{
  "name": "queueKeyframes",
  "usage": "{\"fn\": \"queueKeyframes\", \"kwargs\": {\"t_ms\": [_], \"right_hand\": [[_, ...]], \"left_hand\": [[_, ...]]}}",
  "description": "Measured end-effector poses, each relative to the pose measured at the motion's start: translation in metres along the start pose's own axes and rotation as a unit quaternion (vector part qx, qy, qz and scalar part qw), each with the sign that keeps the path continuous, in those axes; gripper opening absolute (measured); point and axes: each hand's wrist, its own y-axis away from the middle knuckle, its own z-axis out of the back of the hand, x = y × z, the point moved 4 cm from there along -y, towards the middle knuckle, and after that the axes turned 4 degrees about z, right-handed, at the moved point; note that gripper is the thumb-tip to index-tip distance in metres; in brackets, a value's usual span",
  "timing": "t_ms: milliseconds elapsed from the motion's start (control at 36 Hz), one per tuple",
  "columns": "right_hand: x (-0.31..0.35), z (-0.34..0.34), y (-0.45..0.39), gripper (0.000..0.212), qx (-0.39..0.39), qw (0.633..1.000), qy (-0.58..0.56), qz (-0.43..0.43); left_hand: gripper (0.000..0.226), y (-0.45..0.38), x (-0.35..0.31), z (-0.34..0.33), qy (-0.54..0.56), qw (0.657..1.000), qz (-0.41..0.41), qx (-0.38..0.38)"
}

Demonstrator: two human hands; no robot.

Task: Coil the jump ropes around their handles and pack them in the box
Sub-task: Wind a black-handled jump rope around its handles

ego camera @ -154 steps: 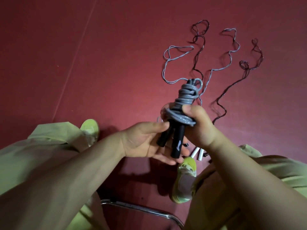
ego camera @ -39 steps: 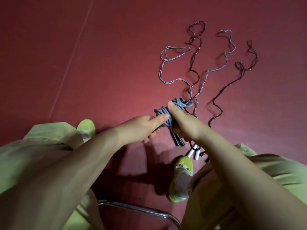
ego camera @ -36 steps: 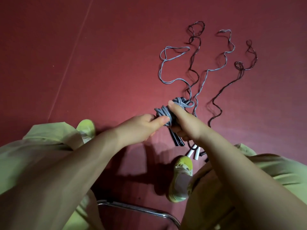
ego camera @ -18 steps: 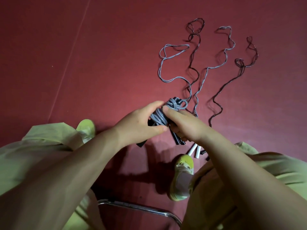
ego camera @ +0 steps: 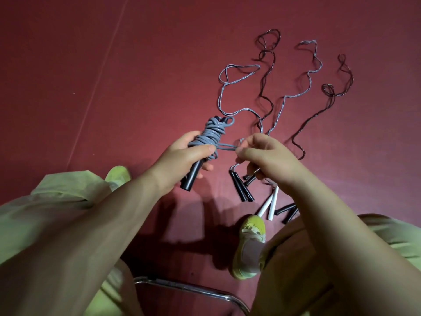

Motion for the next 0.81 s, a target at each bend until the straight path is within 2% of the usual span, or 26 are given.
{"fn": "queueKeyframes", "kwargs": {"t_ms": [83, 139, 194, 250, 361, 444, 500, 556, 611, 750, 806], "right_hand": [[-0.004, 0.004, 0.000, 0.031, -0.008, 0.992, 0.123, -0.023], [-0.005, 0.007, 0.000, 0.043, -0.035, 0.986, 0.160, -0.023], [-0.004, 0.011, -0.001, 0.043, -0.074, 0.991, 0.107, -0.004], [-0.001, 0.014, -0.001, 0.033, -0.095, 0.995, -0.009, 0.015], [0.004, 0.008, -0.003, 0.020, -0.064, 0.982, -0.162, 0.067], [0.009, 0.005, 0.000, 0.025, -0.047, 0.966, -0.224, 0.120], [0.013, 0.004, 0.002, 0.025, -0.029, 0.951, -0.267, 0.153], [0.015, 0.001, 0.004, 0.024, -0.001, 0.942, -0.288, 0.170], [0.013, -0.006, 0.005, 0.024, 0.023, 0.946, -0.277, 0.165], [0.006, -0.013, 0.006, 0.018, 0.008, 0.967, -0.227, 0.119], [0.006, -0.013, 0.005, 0.019, -0.013, 0.971, -0.218, 0.098]], "left_hand": [[0.025, -0.001, 0.001, 0.002, 0.016, 1.000, 0.007, -0.008], [0.018, -0.003, 0.002, 0.004, 0.016, 1.000, 0.014, -0.014], [0.017, -0.004, 0.005, 0.004, 0.001, 1.000, 0.021, -0.012], [0.022, -0.004, 0.007, 0.001, -0.022, 0.999, 0.026, -0.007], [0.027, -0.004, 0.008, -0.003, -0.035, 0.999, 0.026, -0.002], [0.043, -0.005, 0.005, -0.005, -0.027, 1.000, 0.007, 0.011], [0.042, -0.004, 0.003, -0.008, -0.026, 0.999, -0.010, 0.032], [0.035, -0.003, 0.002, -0.009, -0.020, 0.999, -0.019, 0.040], [0.039, -0.004, 0.004, -0.008, -0.023, 0.999, -0.029, 0.027], [0.075, -0.004, 0.011, -0.006, -0.074, 0.996, -0.040, 0.010], [0.081, -0.003, 0.014, -0.008, -0.074, 0.997, -0.032, 0.018]]}}
